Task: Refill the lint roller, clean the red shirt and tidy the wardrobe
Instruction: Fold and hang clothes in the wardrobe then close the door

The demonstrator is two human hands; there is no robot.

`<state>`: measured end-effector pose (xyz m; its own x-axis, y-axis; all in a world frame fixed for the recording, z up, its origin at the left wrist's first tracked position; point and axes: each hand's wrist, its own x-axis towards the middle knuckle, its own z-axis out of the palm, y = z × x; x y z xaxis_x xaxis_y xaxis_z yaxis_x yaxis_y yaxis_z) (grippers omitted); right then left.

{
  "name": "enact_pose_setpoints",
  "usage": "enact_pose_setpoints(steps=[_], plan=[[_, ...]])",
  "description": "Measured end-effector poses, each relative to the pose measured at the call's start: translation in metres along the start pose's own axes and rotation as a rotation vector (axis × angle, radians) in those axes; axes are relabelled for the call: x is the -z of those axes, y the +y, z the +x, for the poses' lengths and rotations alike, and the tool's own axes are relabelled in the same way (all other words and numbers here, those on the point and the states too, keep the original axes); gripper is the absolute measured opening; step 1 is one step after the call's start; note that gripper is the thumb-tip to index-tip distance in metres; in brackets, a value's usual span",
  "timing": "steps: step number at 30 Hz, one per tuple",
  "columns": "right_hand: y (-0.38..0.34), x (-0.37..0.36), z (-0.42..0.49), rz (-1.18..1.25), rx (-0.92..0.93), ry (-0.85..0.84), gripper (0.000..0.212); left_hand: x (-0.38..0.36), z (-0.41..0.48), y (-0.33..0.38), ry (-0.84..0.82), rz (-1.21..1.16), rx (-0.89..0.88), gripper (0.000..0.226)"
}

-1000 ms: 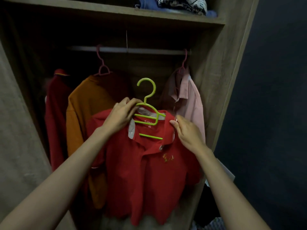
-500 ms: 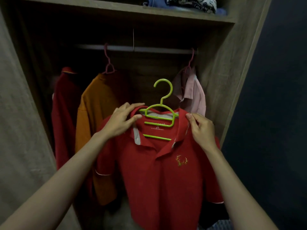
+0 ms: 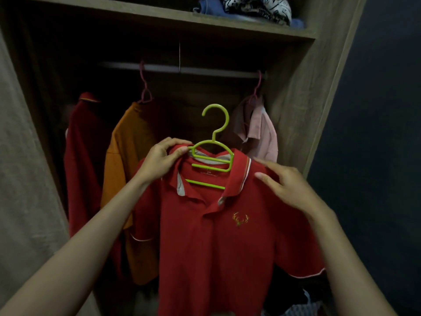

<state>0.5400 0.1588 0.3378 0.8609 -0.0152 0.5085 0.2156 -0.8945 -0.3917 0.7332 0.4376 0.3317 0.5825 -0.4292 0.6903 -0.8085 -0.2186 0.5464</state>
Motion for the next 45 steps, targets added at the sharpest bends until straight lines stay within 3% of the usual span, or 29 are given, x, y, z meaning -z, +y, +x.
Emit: enact_pose_setpoints(steps=[5,15,24,32,38,45], plan=[[0.006,0.016,-0.021,0.455,-0.131,-0.105,0.019,-0.009,0.013,0.015,0.008,-0.028,0.001,0.017],[-0.009,-0.002,-0.041,0.781,-0.294,0.24,0.013,-0.03,0.005,0.033,0.077,0.144,-0.042,0.039],[-0.045,-0.056,-0.025,0.709,-0.217,0.422,0.022,0.027,-0.079,0.06,0.383,0.52,-0.135,0.038],[-0.092,-0.118,0.03,0.616,-0.236,0.548,0.01,0.117,-0.104,0.039,0.667,0.84,-0.169,0.054],[-0.13,-0.158,0.102,0.523,-0.304,0.656,0.014,0.176,-0.109,-0.006,0.702,0.878,-0.049,0.074],[-0.153,-0.171,0.169,0.412,-0.383,0.695,0.022,0.192,-0.104,-0.05,0.611,0.978,-0.086,0.084]])
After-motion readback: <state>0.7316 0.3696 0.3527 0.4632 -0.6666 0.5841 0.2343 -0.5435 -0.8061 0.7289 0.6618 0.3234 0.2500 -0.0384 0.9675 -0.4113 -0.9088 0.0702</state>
